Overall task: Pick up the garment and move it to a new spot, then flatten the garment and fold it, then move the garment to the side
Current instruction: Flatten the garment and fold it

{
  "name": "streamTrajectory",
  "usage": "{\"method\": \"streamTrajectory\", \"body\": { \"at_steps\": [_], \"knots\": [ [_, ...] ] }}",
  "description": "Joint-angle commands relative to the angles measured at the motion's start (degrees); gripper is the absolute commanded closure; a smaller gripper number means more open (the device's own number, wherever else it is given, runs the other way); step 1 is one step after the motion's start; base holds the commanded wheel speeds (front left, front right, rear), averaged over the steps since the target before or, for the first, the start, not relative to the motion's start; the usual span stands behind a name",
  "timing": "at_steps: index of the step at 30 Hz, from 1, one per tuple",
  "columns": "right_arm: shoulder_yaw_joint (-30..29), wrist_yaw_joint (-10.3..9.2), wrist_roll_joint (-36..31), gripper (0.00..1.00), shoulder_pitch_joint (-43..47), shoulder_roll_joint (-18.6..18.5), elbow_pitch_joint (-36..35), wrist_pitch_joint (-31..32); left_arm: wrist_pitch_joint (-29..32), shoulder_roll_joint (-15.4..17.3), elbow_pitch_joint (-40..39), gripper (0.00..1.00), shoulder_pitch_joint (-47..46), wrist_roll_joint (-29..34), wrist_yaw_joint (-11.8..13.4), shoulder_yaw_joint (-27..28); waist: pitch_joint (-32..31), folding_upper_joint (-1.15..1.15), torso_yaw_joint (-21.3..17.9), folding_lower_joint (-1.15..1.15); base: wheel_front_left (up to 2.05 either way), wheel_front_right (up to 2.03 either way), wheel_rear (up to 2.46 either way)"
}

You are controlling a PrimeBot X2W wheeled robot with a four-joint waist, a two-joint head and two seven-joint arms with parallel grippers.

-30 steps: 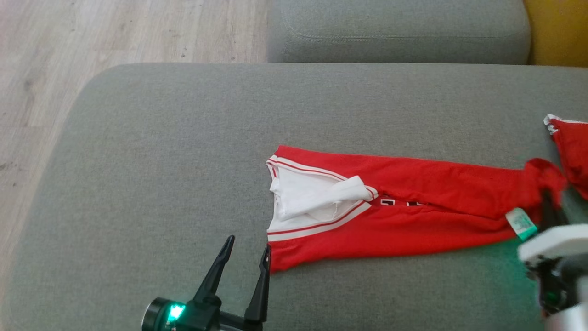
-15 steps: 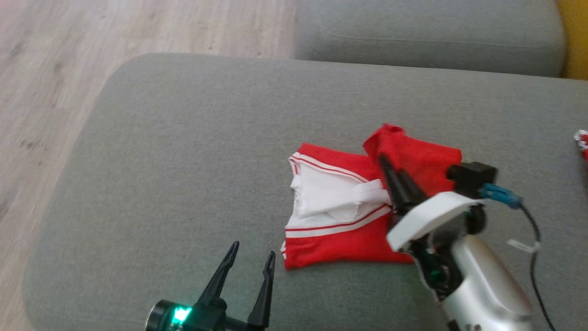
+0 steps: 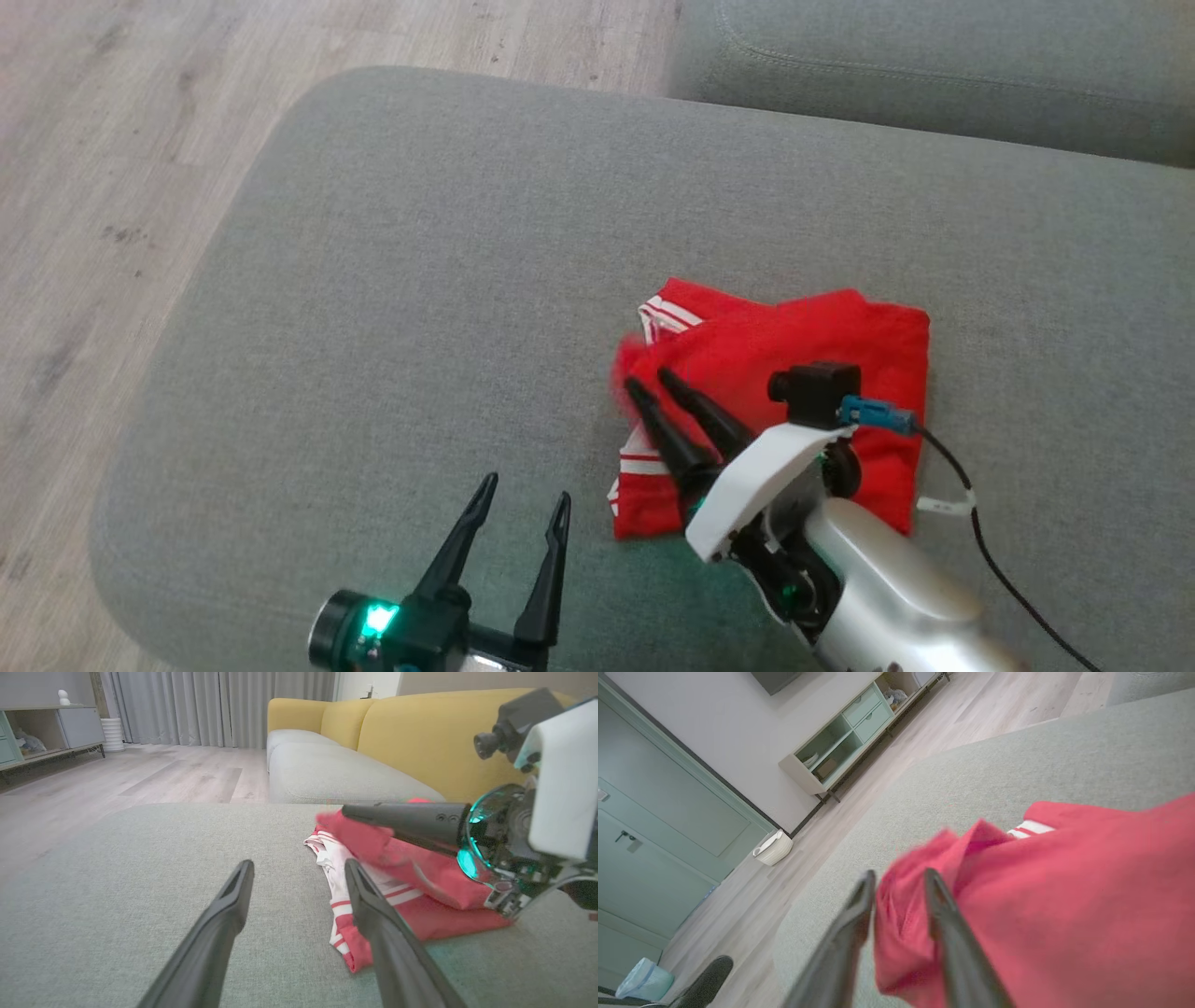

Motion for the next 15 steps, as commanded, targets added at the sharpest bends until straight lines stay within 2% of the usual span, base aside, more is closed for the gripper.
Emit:
{"method": "streamTrajectory", "body": {
  "at_steps": [1, 4, 7, 10, 15],
  "knots": [
    [1.2, 0.37, 1.0, 0.0, -1.0, 0.8, -1.9, -1.5, -0.5, -0.6, -1.6, 0.0, -1.7, 0.1, -0.2, 2.5, -0.2, 0.0, -0.3, -0.01, 0.0, 0.0, 0.0],
    [2.3, 0.37, 1.3, 0.0, -0.6, 0.8, -2.1, -3.5, -0.5, -0.7, -1.5, 0.0, -1.3, 0.1, 0.0, 3.1, -0.8, 0.0, -1.4, -0.01, 0.0, 0.0, 0.0],
    [0.4, 0.37, -1.2, 0.0, 0.5, 0.7, -2.2, -6.4, -0.5, -0.6, -1.8, 0.0, -0.6, 0.1, 0.2, 3.9, -2.0, 0.0, -2.7, -0.01, 0.0, 0.0, 0.0],
    [-3.6, 0.37, -4.9, 0.0, 3.4, -1.5, -2.3, -9.1, -0.5, -0.7, -2.1, 0.0, 0.6, -0.5, 0.4, 5.0, -4.0, 0.0, -4.3, -0.01, 0.0, 0.0, 0.0],
    [-13.5, 0.37, -11.8, 0.0, 10.8, -5.8, -4.7, -11.9, -0.5, -1.0, -2.6, 0.0, 2.7, -2.2, 0.4, 7.8, -6.7, 0.0, -6.6, -0.01, 0.0, 0.0, 0.0]
  ]
}}
